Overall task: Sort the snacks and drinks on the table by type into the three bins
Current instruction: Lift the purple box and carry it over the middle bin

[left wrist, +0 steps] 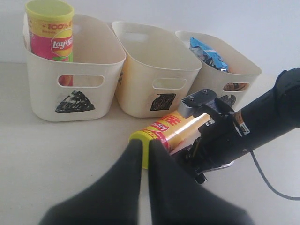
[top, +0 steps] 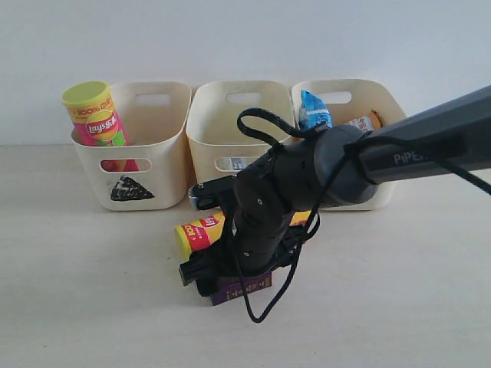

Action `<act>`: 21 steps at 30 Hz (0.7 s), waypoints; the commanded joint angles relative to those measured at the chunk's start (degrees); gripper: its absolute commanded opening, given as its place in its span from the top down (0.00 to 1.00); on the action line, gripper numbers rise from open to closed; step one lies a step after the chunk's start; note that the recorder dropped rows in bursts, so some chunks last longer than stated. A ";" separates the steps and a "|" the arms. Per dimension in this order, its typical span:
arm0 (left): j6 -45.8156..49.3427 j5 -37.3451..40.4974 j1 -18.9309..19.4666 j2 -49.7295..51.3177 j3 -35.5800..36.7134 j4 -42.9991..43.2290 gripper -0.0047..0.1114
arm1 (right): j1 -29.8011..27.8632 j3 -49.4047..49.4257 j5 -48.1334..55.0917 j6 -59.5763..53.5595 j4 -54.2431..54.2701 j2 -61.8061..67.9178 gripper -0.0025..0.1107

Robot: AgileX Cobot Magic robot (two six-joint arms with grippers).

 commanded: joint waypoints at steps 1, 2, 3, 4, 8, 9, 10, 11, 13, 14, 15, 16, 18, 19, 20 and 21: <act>-0.32 0.00 0.07 -0.31 0.18 -0.16 0.92 | -0.03 -0.29 2.22 -0.24 -0.49 -0.30 0.75; -0.32 0.00 0.07 -0.31 0.18 -0.16 0.92 | -0.03 -0.29 3.12 -0.35 -0.61 -0.62 0.90; -0.32 0.00 0.07 -0.31 0.18 -0.16 0.92 | -0.03 -0.29 3.94 -0.13 -0.61 -1.00 0.97; -0.32 0.00 0.07 -0.31 0.18 -0.16 0.92 | -0.03 -0.29 4.77 -0.29 -0.61 -1.27 0.96; -0.32 0.00 0.07 -0.31 0.18 -0.16 0.92 | -0.03 -0.29 6.73 -2.09 -0.76 -4.55 0.96; -0.32 0.00 0.07 -0.31 0.18 -0.16 0.92 | -0.03 -0.29 7.27 -2.23 -0.76 -5.84 0.96; -0.32 0.00 0.07 -0.31 0.18 -0.16 0.92 | -0.03 -0.29 7.73 -2.58 -0.76 -7.32 0.96; -0.32 -0.13 0.07 -0.31 0.18 -0.16 0.92 | -0.03 -0.29 8.10 -2.89 -0.76 -8.63 0.96; -0.32 -0.13 0.07 -0.31 0.18 -0.16 0.92 | -0.03 -0.29 8.34 -3.89 -1.25 -12.09 0.96; -0.32 -0.13 0.07 -0.31 0.18 -0.16 0.92 | -0.03 -0.29 7.92 -3.89 -1.97 -13.45 0.96; -0.32 -0.13 0.07 -0.31 0.18 -0.16 0.92 | -0.03 -0.29 7.02 -3.89 -3.22 -15.13 0.96; -0.32 -0.13 0.07 -0.31 0.18 -0.16 0.92 | -0.03 -0.29 5.92 -3.89 -4.66 -16.63 0.96; -0.32 -0.13 0.07 -0.31 0.18 -0.16 0.92 | -0.35 -0.29 3.33 -3.62 -9.06 -19.21 0.96; -0.32 -0.13 0.07 -0.31 0.18 -0.16 0.92 | -0.79 -0.43 1.77 -3.06 -10.37 -20.09 0.96; -0.32 -0.13 0.07 -0.31 0.18 -0.16 0.92 | -1.37 -1.00 1.36 -2.79 -10.93 -20.40 0.96; -0.32 -0.13 0.07 -0.31 0.18 -0.16 0.92 | -2.44 -1.91 1.11 -2.17 -11.06 -20.53 0.96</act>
